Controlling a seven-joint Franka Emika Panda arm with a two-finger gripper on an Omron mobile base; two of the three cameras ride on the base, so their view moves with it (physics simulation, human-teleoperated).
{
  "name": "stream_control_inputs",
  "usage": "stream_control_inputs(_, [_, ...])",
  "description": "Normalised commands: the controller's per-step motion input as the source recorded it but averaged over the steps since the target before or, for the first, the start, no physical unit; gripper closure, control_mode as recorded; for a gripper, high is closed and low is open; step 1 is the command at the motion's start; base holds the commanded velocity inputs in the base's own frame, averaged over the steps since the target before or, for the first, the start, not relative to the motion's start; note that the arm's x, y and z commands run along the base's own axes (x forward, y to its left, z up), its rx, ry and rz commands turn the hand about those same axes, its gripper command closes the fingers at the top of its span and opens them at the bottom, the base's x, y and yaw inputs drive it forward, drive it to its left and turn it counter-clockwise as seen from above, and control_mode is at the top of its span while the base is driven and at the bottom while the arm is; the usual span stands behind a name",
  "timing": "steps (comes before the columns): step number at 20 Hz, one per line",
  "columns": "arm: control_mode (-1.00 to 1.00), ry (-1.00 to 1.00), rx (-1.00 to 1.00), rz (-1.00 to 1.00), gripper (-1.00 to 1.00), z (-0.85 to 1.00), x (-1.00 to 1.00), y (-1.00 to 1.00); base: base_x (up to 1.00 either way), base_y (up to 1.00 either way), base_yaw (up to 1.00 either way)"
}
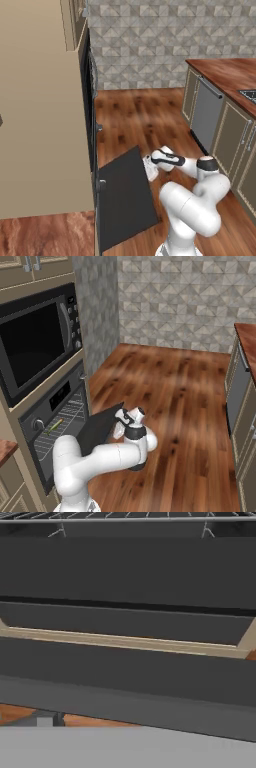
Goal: Place the fish on the rack of the oven, and slide the rack back inside. Close the oven door.
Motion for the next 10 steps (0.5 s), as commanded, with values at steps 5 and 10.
stream_control_inputs(5, [-1.0, 0.14, 0.31, 0.25, -1.0, 0.0, -0.47, 1.0, 0.0, 0.0, 0.0])
stream_control_inputs(10, [-1.0, 0.02, 0.29, 0.23, -1.0, -0.32, -0.49, 1.0, 0.0, 0.0, 0.0])
